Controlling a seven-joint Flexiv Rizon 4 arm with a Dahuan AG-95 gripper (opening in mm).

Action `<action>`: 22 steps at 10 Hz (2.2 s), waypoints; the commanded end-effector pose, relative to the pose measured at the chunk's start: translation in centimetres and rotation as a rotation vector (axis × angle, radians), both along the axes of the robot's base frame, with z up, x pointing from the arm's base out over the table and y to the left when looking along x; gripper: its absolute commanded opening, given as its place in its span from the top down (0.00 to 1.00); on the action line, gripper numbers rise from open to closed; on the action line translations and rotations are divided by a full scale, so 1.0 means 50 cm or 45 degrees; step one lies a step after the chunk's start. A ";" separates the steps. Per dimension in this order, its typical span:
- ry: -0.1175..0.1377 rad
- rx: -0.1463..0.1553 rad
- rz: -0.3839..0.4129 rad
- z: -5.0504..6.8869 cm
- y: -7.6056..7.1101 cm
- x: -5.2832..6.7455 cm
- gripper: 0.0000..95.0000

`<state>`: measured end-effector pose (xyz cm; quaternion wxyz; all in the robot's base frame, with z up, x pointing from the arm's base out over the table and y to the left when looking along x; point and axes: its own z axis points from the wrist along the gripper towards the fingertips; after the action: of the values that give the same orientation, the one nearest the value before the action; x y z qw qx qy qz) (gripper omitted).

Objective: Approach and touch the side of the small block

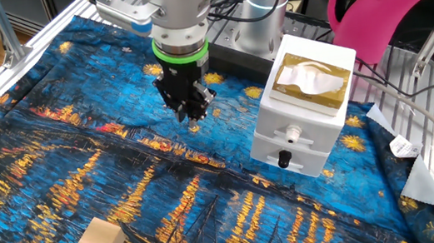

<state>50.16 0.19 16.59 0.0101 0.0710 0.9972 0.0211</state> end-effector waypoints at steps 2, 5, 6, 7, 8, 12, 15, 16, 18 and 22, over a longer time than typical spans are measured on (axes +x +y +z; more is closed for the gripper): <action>0.005 0.009 -0.143 -0.003 0.000 -0.002 0.80; 0.025 0.092 -0.423 -0.002 0.000 -0.002 1.00; 0.042 0.139 -0.526 -0.002 0.000 -0.002 1.00; 0.057 0.168 -0.630 -0.002 0.000 -0.002 1.00; 0.073 0.193 -0.738 -0.002 0.000 -0.002 1.00; 0.134 0.288 -1.243 -0.002 0.000 -0.002 1.00; 0.081 0.341 -1.478 -0.001 0.000 -0.001 1.00; 0.061 0.349 -1.528 0.001 -0.001 0.003 1.00; 0.067 0.369 -1.735 0.007 -0.004 0.016 1.00; -0.062 0.296 -1.803 0.008 -0.005 0.034 1.00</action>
<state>51.56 0.04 16.88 0.0028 0.6886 0.7131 0.1320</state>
